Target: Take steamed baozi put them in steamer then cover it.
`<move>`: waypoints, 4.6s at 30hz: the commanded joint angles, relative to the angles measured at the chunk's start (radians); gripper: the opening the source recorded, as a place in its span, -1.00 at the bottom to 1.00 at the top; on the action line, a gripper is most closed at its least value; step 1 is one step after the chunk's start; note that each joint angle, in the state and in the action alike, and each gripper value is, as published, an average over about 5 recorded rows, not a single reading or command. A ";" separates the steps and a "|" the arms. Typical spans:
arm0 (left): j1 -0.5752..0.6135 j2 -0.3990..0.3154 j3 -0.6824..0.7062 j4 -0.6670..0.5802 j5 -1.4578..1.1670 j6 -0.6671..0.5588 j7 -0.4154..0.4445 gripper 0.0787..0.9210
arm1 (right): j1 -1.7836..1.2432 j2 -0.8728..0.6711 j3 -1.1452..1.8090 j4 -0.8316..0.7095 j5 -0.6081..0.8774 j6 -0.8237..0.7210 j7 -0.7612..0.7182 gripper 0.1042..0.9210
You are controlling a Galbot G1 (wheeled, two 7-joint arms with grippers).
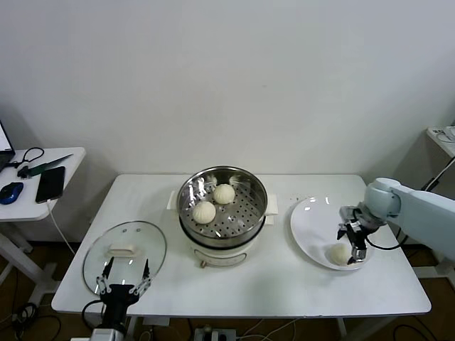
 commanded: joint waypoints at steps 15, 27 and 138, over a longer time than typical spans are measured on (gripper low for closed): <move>0.003 0.002 0.003 0.006 0.007 -0.003 -0.001 0.77 | -0.026 0.060 -0.011 -0.067 -0.013 0.007 -0.013 0.63; 0.008 0.006 0.001 0.004 0.004 -0.007 -0.001 0.77 | 0.160 0.095 -0.093 -0.080 -0.021 0.149 -0.041 0.47; 0.032 0.027 -0.027 -0.030 -0.082 -0.001 0.013 0.77 | -0.059 -0.029 0.285 -0.209 -0.108 0.136 -0.068 0.76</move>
